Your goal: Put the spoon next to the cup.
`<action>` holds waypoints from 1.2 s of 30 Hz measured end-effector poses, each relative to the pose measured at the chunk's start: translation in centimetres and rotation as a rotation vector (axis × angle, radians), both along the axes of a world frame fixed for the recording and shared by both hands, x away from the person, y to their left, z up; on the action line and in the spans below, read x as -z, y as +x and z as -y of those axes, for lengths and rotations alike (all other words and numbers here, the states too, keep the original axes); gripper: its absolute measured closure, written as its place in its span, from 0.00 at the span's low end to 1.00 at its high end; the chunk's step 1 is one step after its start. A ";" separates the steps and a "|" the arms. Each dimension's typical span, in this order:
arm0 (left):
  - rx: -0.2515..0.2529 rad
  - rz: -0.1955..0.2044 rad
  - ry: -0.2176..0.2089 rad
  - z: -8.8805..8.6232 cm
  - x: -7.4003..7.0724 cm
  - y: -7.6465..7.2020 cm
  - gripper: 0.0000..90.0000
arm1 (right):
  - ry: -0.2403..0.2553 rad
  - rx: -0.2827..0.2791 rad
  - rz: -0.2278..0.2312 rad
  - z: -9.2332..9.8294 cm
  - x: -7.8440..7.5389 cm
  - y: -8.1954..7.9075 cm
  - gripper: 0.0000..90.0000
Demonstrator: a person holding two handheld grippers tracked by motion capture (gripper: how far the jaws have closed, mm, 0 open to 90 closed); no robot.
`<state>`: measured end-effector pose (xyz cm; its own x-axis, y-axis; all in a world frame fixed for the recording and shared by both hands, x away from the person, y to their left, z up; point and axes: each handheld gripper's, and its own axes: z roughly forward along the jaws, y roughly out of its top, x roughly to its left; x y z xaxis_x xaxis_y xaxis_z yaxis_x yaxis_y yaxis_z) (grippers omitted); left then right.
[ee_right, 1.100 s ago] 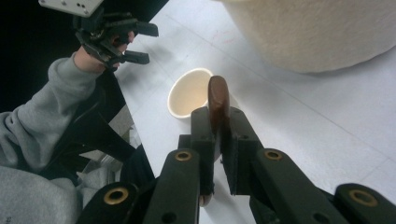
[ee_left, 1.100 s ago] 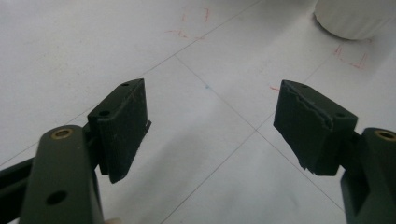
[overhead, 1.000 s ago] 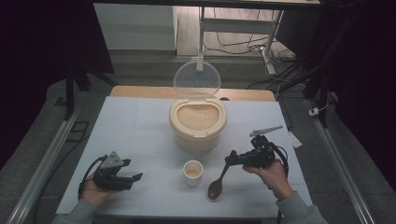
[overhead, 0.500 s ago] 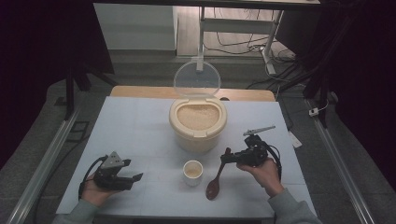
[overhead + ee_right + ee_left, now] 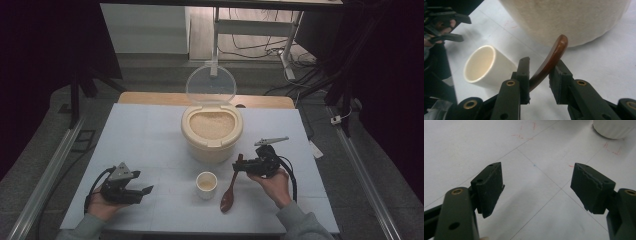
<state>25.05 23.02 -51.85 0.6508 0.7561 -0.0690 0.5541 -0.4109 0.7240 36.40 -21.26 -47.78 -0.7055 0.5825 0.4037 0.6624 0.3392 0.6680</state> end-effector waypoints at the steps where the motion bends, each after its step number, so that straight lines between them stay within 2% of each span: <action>1: 0.000 0.000 0.000 0.0 0.0 0.0 0.28 | -0.003 0.003 0.003 0.0 0.2 0.1 0.77; 5: 0.001 -0.002 0.001 0.0 0.0 0.0 0.28 | -0.014 0.019 0.009 -0.3 1.0 0.5 0.75; 13: 0.001 -0.002 0.001 0.0 0.1 0.0 0.28 | -0.068 0.043 0.023 -1.1 2.5 1.2 0.69; 23: 0.003 -0.001 0.000 0.0 0.0 0.0 0.28 | -0.118 0.082 0.022 -1.6 4.3 1.6 0.61; 27: 0.004 -0.003 0.004 0.0 0.1 0.0 0.28 | -0.131 0.090 0.037 -1.5 4.5 1.4 0.59; 33: 0.003 -0.003 0.003 0.0 0.0 0.0 0.28 | -0.183 0.098 0.095 -1.8 4.3 1.2 0.51; 36: 0.004 -0.003 0.006 0.1 0.1 0.0 0.28 | -0.211 0.119 0.123 -1.8 4.2 1.1 0.49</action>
<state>25.04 22.96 -51.90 0.6538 0.7537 -0.0665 0.5542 -0.4172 0.7203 37.48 -19.47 -51.94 -0.6632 0.7266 0.1796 0.6240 0.4042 0.6688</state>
